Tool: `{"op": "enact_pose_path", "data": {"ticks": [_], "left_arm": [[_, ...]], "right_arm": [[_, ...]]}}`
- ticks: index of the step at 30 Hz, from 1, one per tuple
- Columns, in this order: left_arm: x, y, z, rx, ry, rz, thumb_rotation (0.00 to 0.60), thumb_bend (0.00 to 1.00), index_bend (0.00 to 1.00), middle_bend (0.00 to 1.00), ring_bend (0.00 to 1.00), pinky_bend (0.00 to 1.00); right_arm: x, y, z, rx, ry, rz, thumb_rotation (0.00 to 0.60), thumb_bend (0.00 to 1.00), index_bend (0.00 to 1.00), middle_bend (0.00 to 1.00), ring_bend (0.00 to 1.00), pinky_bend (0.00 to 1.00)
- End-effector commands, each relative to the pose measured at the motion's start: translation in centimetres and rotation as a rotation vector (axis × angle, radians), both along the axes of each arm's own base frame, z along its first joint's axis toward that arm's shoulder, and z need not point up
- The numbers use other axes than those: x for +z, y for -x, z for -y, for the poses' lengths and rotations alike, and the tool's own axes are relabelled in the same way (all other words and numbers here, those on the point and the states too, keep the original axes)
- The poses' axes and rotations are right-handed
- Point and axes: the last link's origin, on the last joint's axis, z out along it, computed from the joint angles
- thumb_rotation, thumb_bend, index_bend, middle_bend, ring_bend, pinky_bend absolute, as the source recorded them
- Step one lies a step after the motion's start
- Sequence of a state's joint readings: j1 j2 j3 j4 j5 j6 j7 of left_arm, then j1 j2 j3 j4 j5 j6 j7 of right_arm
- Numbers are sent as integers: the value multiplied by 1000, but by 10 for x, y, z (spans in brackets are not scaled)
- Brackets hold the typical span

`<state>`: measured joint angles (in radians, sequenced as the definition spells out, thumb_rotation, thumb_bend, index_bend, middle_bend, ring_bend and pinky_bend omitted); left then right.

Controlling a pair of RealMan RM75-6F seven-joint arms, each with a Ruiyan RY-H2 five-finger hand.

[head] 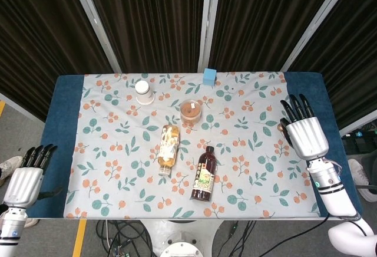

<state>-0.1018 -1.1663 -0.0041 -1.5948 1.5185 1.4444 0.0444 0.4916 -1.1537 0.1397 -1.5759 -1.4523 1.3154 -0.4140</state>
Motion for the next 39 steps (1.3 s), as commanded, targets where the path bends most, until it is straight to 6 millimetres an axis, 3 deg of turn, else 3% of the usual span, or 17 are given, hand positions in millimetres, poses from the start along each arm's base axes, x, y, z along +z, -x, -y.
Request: {"op": "enact_pose_path", "data": {"ticks": [1, 2, 5, 11, 15, 27, 39], "left_arm": [[0, 0, 0, 0, 1, -2, 600, 0, 36, 49, 0, 47], [0, 1, 1, 0, 1, -3, 600, 0, 36, 49, 0, 47], [0, 1, 0, 1, -1, -2, 600, 0, 36, 49, 0, 47], [-1, 0, 0, -1, 6, -2, 600, 0, 36, 50, 0, 47], [-1, 0, 0, 1, 7, -3, 600, 0, 36, 49, 0, 47], [1, 2, 1, 8, 7, 2, 600, 0, 36, 49, 0, 47], [0, 4, 1, 9, 7, 6, 600, 0, 36, 49, 0, 47]], "right_arm": [[-11, 8, -1, -48, -59, 59, 600, 382, 784, 182, 0, 0], [-12, 8, -1, -77, -99, 117, 600, 382, 785, 180, 0, 0], [-10, 15, 2, -57, -67, 14, 600, 383, 786, 179, 0, 0], [-33, 23, 5, -140, -190, 45, 600, 384, 788, 179, 0, 0], [-49, 28, 14, -171, -234, -21, 600, 384, 788, 177, 0, 0], [-93, 22, 31, -234, -366, -58, 600, 379, 784, 167, 0, 0], [-103, 18, 34, -250, -402, -86, 600, 329, 759, 159, 0, 0]]}}
